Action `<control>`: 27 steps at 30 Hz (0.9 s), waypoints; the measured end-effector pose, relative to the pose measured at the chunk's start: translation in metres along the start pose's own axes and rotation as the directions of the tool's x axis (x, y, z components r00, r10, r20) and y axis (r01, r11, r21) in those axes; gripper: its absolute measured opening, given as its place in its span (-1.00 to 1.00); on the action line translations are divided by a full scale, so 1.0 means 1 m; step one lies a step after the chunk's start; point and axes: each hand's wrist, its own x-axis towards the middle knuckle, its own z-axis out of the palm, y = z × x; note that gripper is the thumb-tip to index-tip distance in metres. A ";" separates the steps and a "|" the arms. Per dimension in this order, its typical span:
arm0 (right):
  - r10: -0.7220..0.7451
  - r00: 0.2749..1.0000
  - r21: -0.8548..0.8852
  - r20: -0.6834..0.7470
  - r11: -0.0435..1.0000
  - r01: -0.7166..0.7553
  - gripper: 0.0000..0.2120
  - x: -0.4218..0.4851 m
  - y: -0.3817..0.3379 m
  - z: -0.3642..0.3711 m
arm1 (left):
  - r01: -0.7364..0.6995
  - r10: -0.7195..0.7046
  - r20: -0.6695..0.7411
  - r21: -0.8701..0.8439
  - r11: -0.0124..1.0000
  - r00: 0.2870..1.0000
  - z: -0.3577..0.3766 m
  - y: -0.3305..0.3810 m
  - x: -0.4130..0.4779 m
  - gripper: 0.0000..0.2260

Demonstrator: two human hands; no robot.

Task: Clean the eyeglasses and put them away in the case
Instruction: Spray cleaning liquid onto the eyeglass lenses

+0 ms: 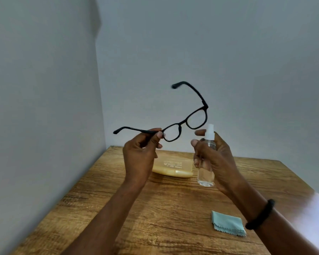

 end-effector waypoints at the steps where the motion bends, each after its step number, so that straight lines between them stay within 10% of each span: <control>1: 0.016 1.000 -0.040 -0.001 0.999 -0.016 -0.65 -0.002 0.004 -0.003 | -0.057 0.059 -0.041 0.057 0.997 0.997 -0.004 0.000 0.003 -0.89; 6: -0.089 0.995 -0.361 0.046 0.927 0.099 -0.49 -0.018 0.011 -0.001 | -0.330 0.366 -0.080 0.286 0.900 0.927 -0.021 0.004 0.016 -0.87; 15: -0.374 0.864 -0.654 0.337 0.568 0.500 -0.37 -0.046 0.019 0.035 | -0.472 0.516 0.043 0.472 0.744 0.856 -0.033 0.008 0.020 -0.84; 27: -0.378 0.884 -0.656 0.275 0.599 0.460 -0.39 -0.052 0.010 0.047 | -0.530 0.528 0.165 0.511 0.676 0.833 -0.027 0.002 0.009 -0.83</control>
